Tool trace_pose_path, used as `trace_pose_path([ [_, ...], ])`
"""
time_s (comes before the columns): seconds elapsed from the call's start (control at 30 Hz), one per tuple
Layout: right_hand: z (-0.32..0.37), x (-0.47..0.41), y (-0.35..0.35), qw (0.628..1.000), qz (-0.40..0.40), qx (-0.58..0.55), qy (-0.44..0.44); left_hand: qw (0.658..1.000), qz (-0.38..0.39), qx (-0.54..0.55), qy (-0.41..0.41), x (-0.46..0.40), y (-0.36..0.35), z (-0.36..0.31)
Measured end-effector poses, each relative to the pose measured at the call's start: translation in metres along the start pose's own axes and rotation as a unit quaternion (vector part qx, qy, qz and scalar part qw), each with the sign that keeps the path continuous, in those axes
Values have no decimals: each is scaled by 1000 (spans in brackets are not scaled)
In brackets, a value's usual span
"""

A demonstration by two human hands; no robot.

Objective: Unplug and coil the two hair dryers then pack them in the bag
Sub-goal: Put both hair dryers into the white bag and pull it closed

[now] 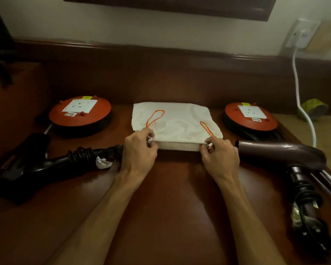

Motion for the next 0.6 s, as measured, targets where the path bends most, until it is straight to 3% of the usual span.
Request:
trace_pose_path([
  [0.33,-10,-2,-3,992,4,127,-5,999,-44,-27,5,-2,11,2],
  [0.47,-13,-1,1,993,-9,109,-42,999,-49,-6,-9,-4,12,3],
  [0.6,-20,0,8,996,-44,77,-19,998,-57,16,-17,-7,17,8],
])
Point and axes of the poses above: each hand's wrist, its own x-axis away from the middle knuckle, its own y-axis out of the back of the hand, z = x × y, the point moved 4 cm from there along -x, towards the middle knuckle, and after that the axes turned 11 degrees about -z, right-handed, at the moved point
